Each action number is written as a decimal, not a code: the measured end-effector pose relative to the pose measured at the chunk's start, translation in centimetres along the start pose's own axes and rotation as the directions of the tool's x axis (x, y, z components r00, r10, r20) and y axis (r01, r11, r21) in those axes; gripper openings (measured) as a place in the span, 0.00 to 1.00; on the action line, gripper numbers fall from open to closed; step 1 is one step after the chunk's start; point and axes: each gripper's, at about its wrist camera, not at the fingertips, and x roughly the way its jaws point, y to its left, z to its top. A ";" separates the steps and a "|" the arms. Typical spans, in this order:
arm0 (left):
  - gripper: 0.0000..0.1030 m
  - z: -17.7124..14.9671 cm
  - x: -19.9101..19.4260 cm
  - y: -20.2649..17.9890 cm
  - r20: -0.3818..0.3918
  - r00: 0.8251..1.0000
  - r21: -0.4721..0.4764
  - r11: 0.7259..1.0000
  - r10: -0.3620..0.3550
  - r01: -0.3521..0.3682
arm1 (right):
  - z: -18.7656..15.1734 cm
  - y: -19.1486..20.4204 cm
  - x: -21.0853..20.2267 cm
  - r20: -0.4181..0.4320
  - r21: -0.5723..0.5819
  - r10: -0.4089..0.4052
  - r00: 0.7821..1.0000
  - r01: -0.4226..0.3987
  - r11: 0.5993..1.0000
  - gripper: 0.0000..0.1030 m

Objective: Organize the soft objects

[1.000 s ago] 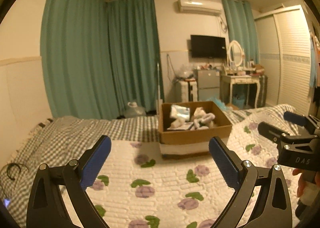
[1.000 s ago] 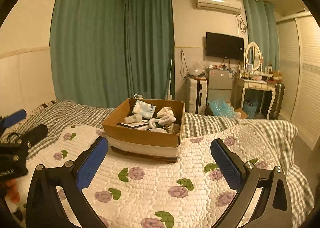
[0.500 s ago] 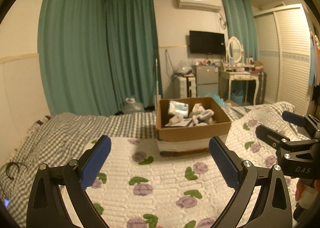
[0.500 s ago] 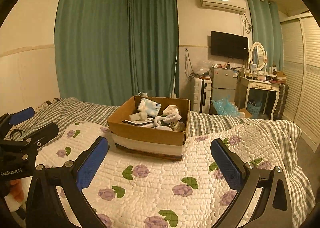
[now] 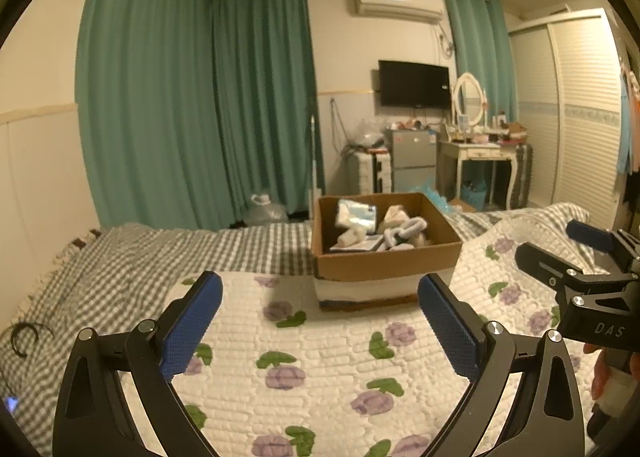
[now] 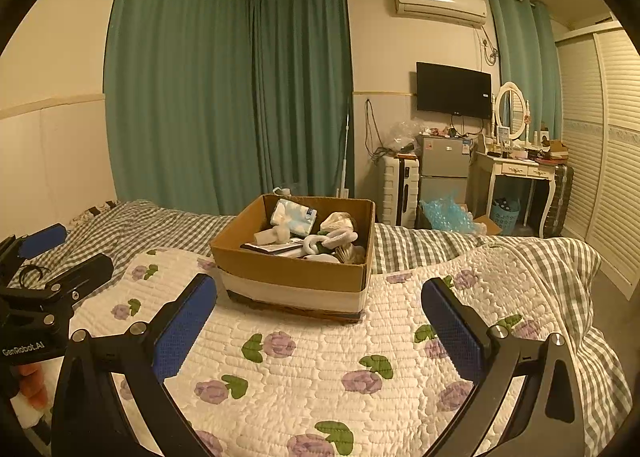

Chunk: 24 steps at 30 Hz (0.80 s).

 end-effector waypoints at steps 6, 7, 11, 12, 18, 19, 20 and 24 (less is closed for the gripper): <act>0.97 0.0 -0.1 0.0 0.001 1.000 0.000 1.000 0.002 -0.002 | -0.1 0.0 0.1 -0.005 -0.001 0.002 1.000 -0.002 1.000 1.00; 0.97 0.0 -0.1 -0.1 0.002 1.000 -0.001 1.000 0.003 -0.003 | -0.1 0.0 0.1 -0.006 -0.002 0.002 1.000 -0.002 1.000 1.00; 0.97 0.0 -0.1 -0.1 0.002 1.000 0.000 1.000 0.004 -0.004 | -0.2 0.1 0.2 -0.008 -0.003 0.003 1.000 -0.003 1.000 1.00; 0.97 0.0 0.0 -0.1 0.002 1.000 0.001 1.000 0.005 -0.005 | -0.2 0.1 0.2 -0.008 -0.002 0.004 1.000 -0.004 1.000 1.00; 0.97 -0.2 0.0 0.0 -0.001 1.000 0.001 1.000 0.011 -0.011 | -0.2 0.1 0.3 -0.011 0.000 0.006 1.000 -0.006 1.000 1.00; 0.97 -0.2 -0.1 -0.1 -0.001 1.000 0.001 1.000 0.012 -0.012 | -0.2 0.1 0.3 -0.010 0.001 0.006 1.000 -0.006 1.000 1.00; 0.97 -0.2 0.0 0.0 0.000 1.000 0.003 1.000 0.014 -0.014 | -0.2 0.1 0.3 -0.011 0.002 0.008 1.000 -0.008 1.000 1.00; 0.97 -0.2 0.0 0.0 0.000 1.000 0.004 1.000 0.014 -0.014 | -0.3 0.2 0.4 -0.012 0.001 0.006 1.000 -0.006 1.000 1.00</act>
